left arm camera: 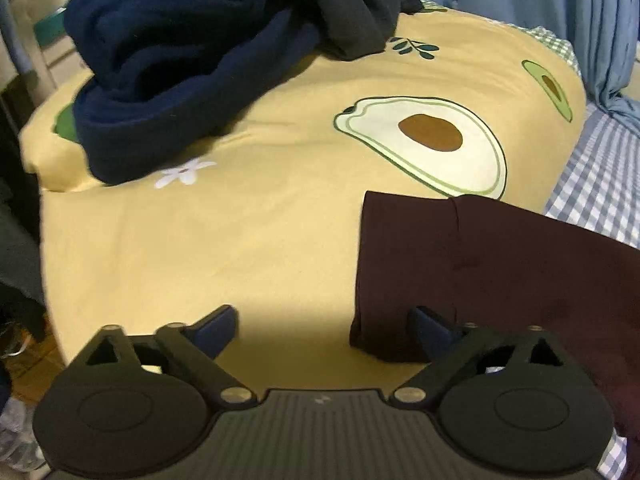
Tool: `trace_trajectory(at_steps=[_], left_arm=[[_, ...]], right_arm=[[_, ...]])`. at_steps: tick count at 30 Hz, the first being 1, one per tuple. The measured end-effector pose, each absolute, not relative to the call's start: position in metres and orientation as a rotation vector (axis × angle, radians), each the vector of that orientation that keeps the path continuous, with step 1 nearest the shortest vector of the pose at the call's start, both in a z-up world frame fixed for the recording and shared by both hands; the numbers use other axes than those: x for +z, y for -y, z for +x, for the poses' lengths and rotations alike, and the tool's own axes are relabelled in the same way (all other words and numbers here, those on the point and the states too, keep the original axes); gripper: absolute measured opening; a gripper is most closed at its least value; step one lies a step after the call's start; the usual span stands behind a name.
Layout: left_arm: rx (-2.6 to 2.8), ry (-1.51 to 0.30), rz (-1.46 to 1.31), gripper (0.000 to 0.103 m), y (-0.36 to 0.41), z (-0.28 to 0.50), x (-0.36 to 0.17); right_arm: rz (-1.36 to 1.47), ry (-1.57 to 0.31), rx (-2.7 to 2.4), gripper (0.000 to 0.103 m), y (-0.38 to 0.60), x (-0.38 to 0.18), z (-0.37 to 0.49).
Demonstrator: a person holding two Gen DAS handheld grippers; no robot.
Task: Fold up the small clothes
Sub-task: 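Grasp the other sleeve cuff near the avocado pillow with the left tool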
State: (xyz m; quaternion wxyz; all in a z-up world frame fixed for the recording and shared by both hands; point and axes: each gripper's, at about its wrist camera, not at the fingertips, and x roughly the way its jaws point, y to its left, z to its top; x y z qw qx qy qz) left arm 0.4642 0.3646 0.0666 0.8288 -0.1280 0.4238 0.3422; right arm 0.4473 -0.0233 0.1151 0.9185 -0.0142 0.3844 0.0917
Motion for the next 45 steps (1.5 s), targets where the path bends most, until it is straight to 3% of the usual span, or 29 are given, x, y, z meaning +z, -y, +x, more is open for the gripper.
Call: trace_trajectory(at_steps=[4,7,8,9,10,11,12,27,37,45], left_arm=[[0.681,-0.89,-0.264,0.082,-0.365,0.47,0.062],[0.627,-0.876,-0.248,0.052,-0.364,0.472,0.061],[0.604,-0.875,-0.248,0.033,-0.363,0.474,0.062],[0.579,-0.874,-0.252,0.022,-0.362,0.475,0.063],[0.578,-0.877,-0.25,0.02,-0.361,0.477,0.064],[0.589,-0.88,-0.242,0.006,-0.36,0.478,0.065],[0.608,-0.883,-0.23,0.001,-0.36,0.479,0.068],[0.433,-0.698,-0.225,0.0,-0.332,0.479,0.165],[0.208,-0.617,-0.182,0.0,-0.225,0.507,0.228],[0.032,-0.609,-0.114,0.0,-0.103,0.533,0.231]], right_arm=[[-0.062,-0.8,0.191,0.102,0.013,0.112,0.445],[-0.056,-0.808,0.176,0.103,0.013,0.111,0.445],[-0.055,-0.809,0.17,0.103,0.014,0.111,0.443],[-0.054,-0.811,0.165,0.103,0.015,0.111,0.442],[-0.053,-0.811,0.16,0.103,0.016,0.111,0.442],[-0.053,-0.811,0.155,0.103,0.017,0.112,0.441],[-0.052,-0.81,0.15,0.102,0.018,0.112,0.441],[0.004,-0.784,0.118,0.103,0.041,0.116,0.434],[0.044,-0.771,0.04,0.102,0.091,0.117,0.425],[0.059,-0.762,-0.047,0.102,0.153,0.115,0.417]])
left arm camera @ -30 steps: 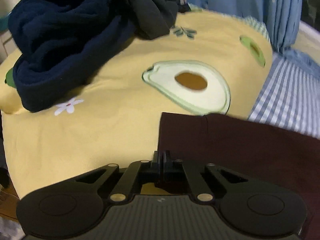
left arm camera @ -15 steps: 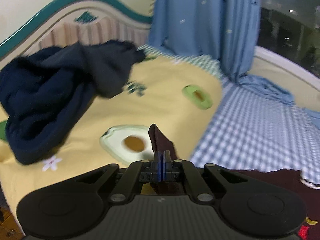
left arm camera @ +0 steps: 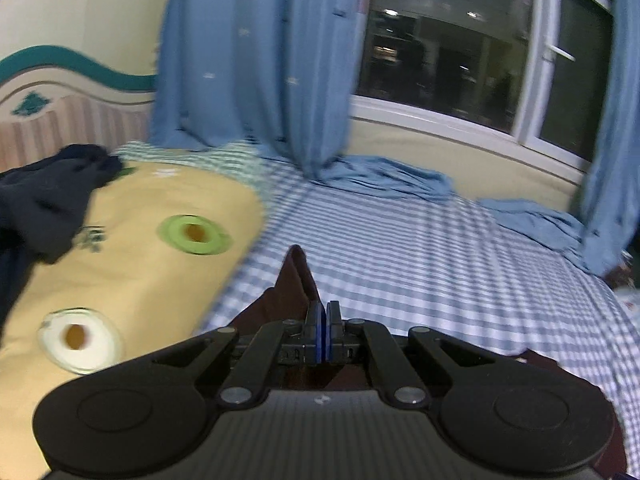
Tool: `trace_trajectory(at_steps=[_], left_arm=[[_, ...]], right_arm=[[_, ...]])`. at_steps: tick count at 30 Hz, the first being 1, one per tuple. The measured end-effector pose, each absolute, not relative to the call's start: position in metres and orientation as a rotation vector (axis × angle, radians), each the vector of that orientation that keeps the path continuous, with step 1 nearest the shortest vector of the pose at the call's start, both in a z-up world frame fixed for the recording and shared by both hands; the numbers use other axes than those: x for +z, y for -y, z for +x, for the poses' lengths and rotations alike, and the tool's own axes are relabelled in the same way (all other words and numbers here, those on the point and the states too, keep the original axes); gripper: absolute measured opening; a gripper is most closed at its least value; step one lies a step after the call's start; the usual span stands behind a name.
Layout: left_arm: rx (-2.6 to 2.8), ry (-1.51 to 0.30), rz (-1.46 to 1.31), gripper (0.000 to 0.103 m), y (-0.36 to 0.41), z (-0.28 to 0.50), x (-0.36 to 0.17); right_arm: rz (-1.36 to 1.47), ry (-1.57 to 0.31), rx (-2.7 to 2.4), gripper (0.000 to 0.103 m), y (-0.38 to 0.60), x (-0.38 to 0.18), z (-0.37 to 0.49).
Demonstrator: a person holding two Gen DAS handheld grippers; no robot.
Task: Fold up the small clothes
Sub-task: 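Grasp the other sleeve cuff near the avocado pillow with the left tool, then lay the held sleeve across the sweatshirt front and open the left tool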
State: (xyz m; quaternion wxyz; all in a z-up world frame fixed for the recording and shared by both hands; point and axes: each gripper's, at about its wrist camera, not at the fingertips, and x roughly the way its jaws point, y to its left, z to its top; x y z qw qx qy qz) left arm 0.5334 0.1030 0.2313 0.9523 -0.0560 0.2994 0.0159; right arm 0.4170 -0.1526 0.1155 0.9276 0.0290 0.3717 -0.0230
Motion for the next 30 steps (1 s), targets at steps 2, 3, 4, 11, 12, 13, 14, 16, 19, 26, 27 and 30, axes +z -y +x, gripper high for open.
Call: trace_trajectory(at_steps=[2,3,4,11,12,13,14,16,19,26,27,30], left_arm=[[-0.016,-0.621,-0.102,0.0,-0.07,0.539,0.224],[-0.038,-0.629,-0.1,0.0,-0.054,0.54,0.221],[-0.063,-0.638,-0.094,0.0,-0.036,0.542,0.216],[-0.174,-0.681,0.019,0.0,0.075,0.534,0.179],[-0.188,-0.689,0.04,0.0,0.091,0.533,0.172],[-0.198,-0.697,0.052,0.0,0.103,0.533,0.166],[-0.206,-0.709,0.061,0.0,0.114,0.531,0.158],[-0.221,-0.759,0.061,0.0,0.136,0.533,0.14],[-0.238,-0.83,0.033,0.0,0.156,0.532,0.117],[-0.245,-0.937,0.014,0.0,0.166,0.532,0.071],[-0.24,-0.954,0.01,0.0,0.167,0.531,0.065],[-0.247,-0.95,0.018,0.0,0.17,0.529,0.06]], right_arm=[[0.068,-0.768,-0.075,0.102,0.17,0.114,0.415],[0.071,-0.772,-0.088,0.102,0.18,0.113,0.414],[0.073,-0.774,-0.1,0.102,0.19,0.112,0.413],[0.065,-0.781,-0.162,0.103,0.253,0.111,0.406],[0.061,-0.783,-0.17,0.102,0.262,0.11,0.405],[0.056,-0.787,-0.179,0.102,0.27,0.109,0.404],[0.049,-0.791,-0.189,0.102,0.279,0.108,0.404],[0.042,-0.8,-0.204,0.103,0.295,0.105,0.403],[0.035,-0.821,-0.225,0.102,0.317,0.097,0.402],[0.026,-0.876,-0.238,0.102,0.342,0.072,0.408],[0.024,-0.881,-0.236,0.102,0.344,0.069,0.41],[0.02,-0.888,-0.232,0.102,0.343,0.063,0.413]])
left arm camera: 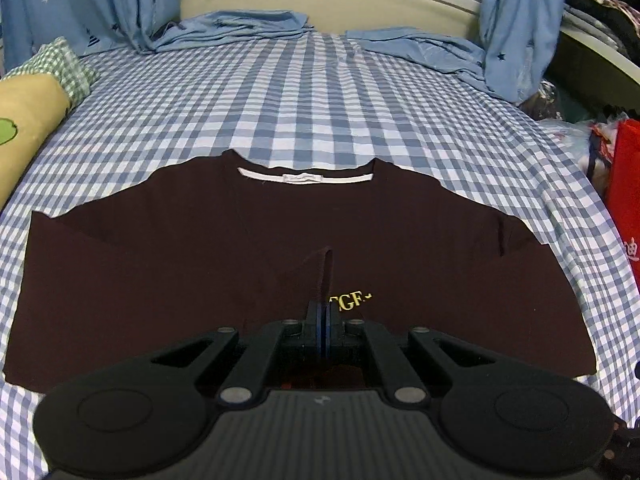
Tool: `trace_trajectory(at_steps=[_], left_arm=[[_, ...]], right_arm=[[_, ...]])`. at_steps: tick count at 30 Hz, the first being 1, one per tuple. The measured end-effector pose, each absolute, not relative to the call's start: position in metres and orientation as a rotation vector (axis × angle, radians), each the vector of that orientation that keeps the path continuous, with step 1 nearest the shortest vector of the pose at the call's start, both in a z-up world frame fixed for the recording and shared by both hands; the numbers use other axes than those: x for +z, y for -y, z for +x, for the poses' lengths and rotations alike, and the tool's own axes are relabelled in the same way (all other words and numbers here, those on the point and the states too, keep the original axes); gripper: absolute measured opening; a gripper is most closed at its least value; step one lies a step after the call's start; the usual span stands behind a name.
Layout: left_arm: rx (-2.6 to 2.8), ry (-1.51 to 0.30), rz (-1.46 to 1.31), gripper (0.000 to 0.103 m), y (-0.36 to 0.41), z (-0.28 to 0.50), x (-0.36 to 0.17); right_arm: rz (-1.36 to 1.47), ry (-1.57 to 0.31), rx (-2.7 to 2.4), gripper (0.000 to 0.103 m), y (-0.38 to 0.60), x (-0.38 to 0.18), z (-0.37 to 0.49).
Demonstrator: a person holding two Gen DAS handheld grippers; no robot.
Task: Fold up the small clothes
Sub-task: 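Lay the held sleeve across the sweatshirt front and open the left tool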
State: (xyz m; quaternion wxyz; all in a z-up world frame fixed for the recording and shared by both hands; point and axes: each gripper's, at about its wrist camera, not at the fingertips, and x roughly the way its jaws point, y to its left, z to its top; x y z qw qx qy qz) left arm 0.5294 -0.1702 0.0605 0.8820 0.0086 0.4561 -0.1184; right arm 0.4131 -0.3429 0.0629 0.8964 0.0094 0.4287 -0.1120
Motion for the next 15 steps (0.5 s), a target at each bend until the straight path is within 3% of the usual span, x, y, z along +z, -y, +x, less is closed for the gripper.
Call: trace_trajectory(at_steps=[13,14,15], left_arm=[[-0.35,-1.076,0.02,0.0,0.197,0.531,0.026],[-0.355,-1.094,-0.007,0.003,0.191,0.532,0.024],[-0.349,-1.1,-0.02,0.015,0.187,0.533,0.025]], right_arm=[[-0.001,-0.919,-0.216,0.102,0.333,0.052,0.42],[-0.002,-0.919,-0.218,0.102,0.331,0.052,0.421],[0.0,-0.919,-0.218,0.102,0.331,0.051,0.421]])
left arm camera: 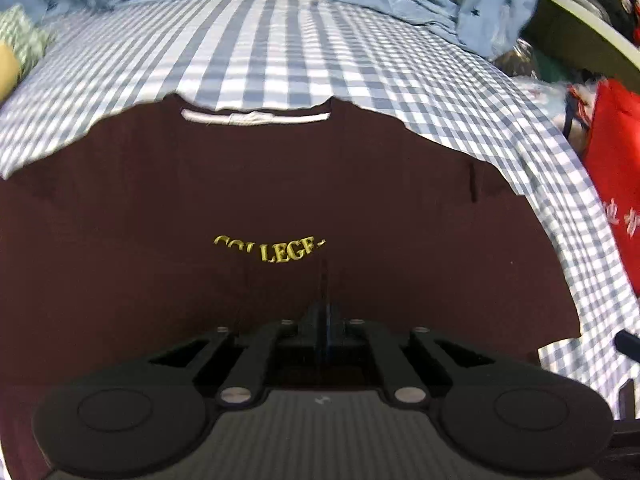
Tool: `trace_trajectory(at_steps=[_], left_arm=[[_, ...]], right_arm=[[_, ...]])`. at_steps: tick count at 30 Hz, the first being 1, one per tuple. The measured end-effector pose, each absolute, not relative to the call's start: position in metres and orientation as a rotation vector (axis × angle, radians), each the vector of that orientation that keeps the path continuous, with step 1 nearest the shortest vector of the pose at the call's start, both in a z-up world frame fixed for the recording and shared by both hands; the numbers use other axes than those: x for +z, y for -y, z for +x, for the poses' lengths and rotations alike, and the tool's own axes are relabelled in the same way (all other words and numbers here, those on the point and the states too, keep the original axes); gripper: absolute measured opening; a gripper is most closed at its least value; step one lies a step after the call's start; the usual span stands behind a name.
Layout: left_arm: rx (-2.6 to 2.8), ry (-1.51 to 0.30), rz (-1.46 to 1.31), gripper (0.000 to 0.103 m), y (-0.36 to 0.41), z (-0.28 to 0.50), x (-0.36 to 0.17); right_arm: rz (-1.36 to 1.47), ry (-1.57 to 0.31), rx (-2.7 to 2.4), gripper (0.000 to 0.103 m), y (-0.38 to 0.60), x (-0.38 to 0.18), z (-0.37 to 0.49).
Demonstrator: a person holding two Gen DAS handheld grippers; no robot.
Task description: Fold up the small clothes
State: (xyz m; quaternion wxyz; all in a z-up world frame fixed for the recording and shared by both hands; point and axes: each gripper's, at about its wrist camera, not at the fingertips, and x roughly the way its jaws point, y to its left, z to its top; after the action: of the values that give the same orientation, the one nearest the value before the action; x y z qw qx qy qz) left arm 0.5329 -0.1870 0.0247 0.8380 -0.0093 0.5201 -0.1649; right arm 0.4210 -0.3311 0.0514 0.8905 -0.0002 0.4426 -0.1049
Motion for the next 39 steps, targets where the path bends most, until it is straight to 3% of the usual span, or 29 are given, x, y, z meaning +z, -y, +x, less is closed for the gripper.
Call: trace_trajectory(at_steps=[1,2,4,5,11,17,19,21,25,28,29,30,33,39], left_arm=[[-0.341,-1.102,-0.024,0.024,0.181,0.533,0.026],[-0.328,-1.098,-0.022,0.047,0.176,0.534,0.027],[-0.276,-1.069,-0.015,0.073,0.163,0.532,0.034],[-0.253,-1.057,-0.013,0.078,0.155,0.532,0.038],[-0.073,-1.006,-0.02,0.095,0.074,0.54,0.061],[0.176,-1.02,-0.09,0.095,-0.049,0.552,0.047],[0.213,-1.043,-0.122,0.092,-0.081,0.555,0.036],[0.204,-1.081,-0.187,0.08,-0.108,0.557,0.026],[0.154,-1.109,-0.279,0.073,-0.137,0.556,0.012],[0.093,-1.138,-0.296,0.048,-0.142,0.556,0.001],[0.071,-1.145,-0.301,0.03,-0.14,0.553,-0.001],[0.046,-1.149,-0.312,0.024,-0.142,0.555,-0.003],[0.048,-1.137,-0.307,0.014,-0.138,0.55,-0.003],[0.07,-1.155,-0.333,0.015,-0.143,0.552,-0.013]], right_arm=[[0.002,-0.92,-0.218,0.102,0.33,0.051,0.422],[0.004,-0.922,-0.218,0.102,0.328,0.051,0.423],[0.006,-0.925,-0.217,0.102,0.323,0.049,0.426],[0.006,-0.926,-0.216,0.102,0.32,0.049,0.428],[-0.001,-0.916,-0.184,0.102,0.287,0.042,0.441],[-0.025,-0.874,-0.152,0.102,0.245,0.03,0.458],[-0.03,-0.87,-0.147,0.102,0.233,0.026,0.464],[-0.047,-0.884,-0.148,0.102,0.223,0.02,0.47],[-0.078,-0.926,-0.15,0.102,0.202,0.003,0.476],[-0.107,-0.953,-0.171,0.102,0.19,-0.007,0.475],[-0.11,-0.961,-0.176,0.102,0.186,-0.009,0.474],[-0.11,-0.967,-0.179,0.102,0.184,-0.011,0.472],[-0.122,-0.972,-0.181,0.102,0.177,-0.011,0.468],[-0.11,-0.969,-0.198,0.102,0.173,-0.007,0.46]])
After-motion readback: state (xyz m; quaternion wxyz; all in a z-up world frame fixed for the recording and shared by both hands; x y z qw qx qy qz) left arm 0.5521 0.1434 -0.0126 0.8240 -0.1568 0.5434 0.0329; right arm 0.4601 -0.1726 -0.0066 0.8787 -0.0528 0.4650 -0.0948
